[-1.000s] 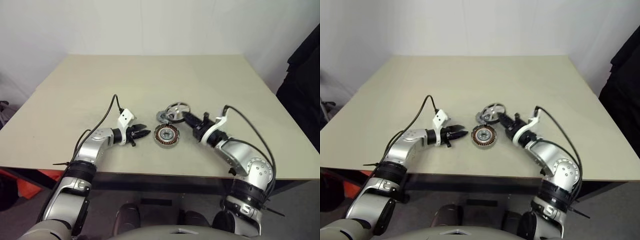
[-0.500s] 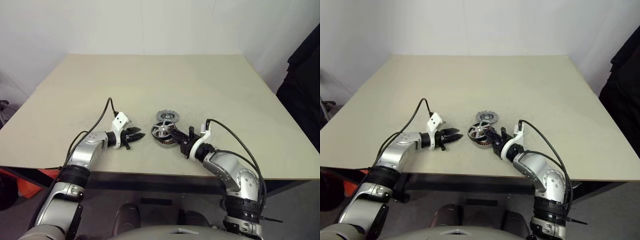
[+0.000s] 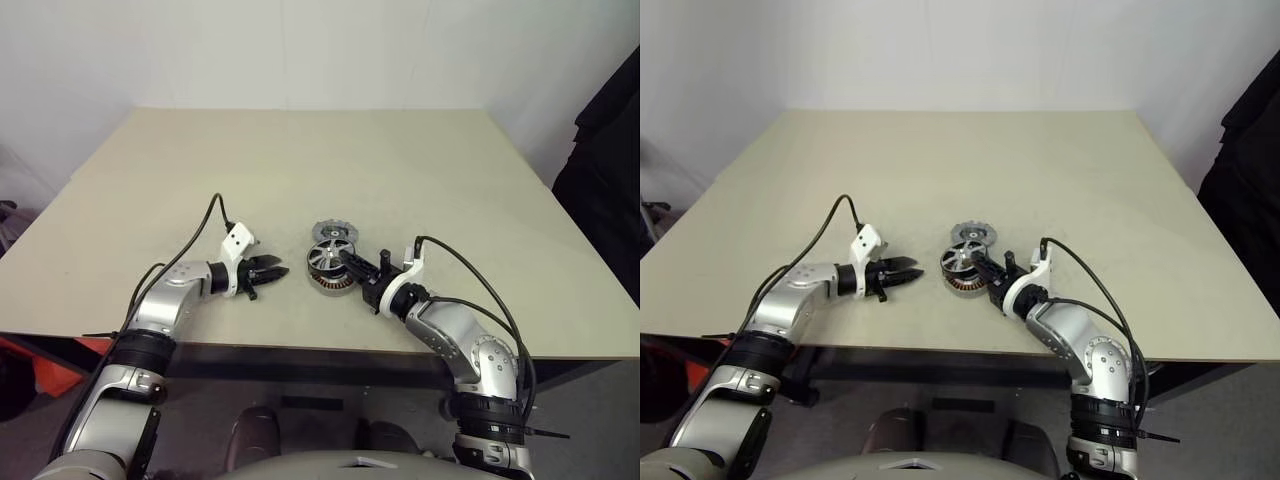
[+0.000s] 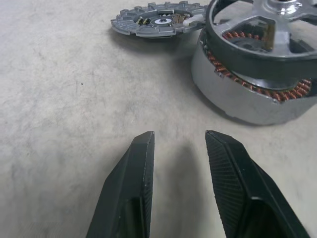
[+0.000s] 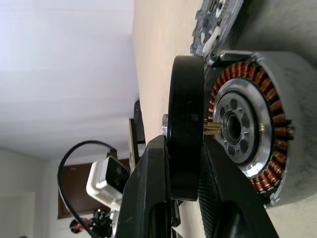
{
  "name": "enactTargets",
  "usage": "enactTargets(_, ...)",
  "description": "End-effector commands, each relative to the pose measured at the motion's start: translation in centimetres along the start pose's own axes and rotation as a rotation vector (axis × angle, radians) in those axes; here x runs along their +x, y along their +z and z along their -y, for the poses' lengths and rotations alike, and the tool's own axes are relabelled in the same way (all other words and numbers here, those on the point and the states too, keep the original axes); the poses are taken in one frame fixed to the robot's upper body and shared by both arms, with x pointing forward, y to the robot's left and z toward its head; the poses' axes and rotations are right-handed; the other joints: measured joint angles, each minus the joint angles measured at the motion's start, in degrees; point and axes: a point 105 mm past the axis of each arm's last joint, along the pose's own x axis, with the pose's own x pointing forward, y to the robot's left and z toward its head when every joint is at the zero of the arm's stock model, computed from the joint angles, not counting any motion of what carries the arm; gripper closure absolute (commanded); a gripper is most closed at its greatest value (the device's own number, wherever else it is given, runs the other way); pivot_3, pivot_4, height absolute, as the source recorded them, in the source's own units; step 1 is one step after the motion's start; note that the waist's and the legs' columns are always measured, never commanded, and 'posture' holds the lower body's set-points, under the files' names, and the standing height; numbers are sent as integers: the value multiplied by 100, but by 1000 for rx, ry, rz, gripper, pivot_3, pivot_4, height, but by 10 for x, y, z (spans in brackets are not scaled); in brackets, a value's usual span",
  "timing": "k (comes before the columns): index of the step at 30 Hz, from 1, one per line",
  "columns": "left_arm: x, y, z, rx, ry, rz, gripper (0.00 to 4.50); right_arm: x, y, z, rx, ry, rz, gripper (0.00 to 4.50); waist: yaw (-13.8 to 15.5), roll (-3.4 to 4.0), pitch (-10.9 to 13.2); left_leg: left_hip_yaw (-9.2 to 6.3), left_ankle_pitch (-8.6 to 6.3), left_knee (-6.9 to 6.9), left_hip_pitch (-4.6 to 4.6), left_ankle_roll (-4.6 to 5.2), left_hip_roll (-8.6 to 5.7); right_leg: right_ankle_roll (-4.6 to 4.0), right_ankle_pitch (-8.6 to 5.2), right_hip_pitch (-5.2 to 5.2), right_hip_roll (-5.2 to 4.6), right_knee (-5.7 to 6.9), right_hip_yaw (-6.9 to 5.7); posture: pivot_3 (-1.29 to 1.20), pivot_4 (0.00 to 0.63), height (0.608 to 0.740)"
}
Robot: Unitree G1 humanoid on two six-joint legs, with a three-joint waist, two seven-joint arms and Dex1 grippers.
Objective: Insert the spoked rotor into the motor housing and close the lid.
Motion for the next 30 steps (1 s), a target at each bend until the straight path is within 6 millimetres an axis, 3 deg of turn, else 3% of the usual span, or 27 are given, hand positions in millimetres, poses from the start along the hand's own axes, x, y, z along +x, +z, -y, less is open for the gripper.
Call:
enactTargets(1, -7, 14, -2, 67, -19, 16, 2743, 1, -1, -12, 6, 61, -3, 4168, 0, -1, 0, -1, 0, 0, 0, 0, 0, 0, 0, 0, 0, 0, 0, 0, 0, 740)
enactTargets(3, -9, 14, -5, 73, -15, 10, 2743, 1, -1, -11, 8, 60, -3, 4168, 0, -1, 0, -1, 0, 0, 0, 0, 0, -1, 0, 0, 0, 1, 0, 0, 0, 740)
enactTargets(12, -9, 14, -8, 84, -8, 4, 2743, -5, 3, -8, -28, 48, 20, 1205, 0, -5, -3, -1, 0, 5, 0, 0, 0, -1, 0, 2, 0, 4, 0, 0, 0, 740)
enactTargets(20, -8, 13, -7, 83, -13, 3, 2743, -27, 18, -26, -145, 107, 89, 1205, 8, -13, -7, -2, -1, 10, 1, 1, 0, 0, 0, 6, 0, 4, -1, 0, 0, 740)
enactTargets(23, -6, 13, -6, 83, -16, 3, 2743, -34, 21, -39, -274, 135, 95, 1205, 12, -14, -7, -3, -1, 13, 1, 1, 0, 0, 1, 8, 0, 4, -1, 0, 0, 740)
enactTargets(27, -3, 15, -7, 85, -18, 6, 2743, -32, 27, -57, -683, 118, 108, 1205, 16, -15, -6, -3, -1, 26, 0, 2, -2, 4, 3, 12, 1, 6, -1, 0, 0, 740)
enactTargets(30, -1, 16, -8, 85, -18, 11, 2743, -19, 36, -64, -1054, 51, 117, 1205, 16, -16, -6, -6, -1, 47, -1, 1, -2, 9, 6, 19, 12, 10, -2, 0, 0, 740)
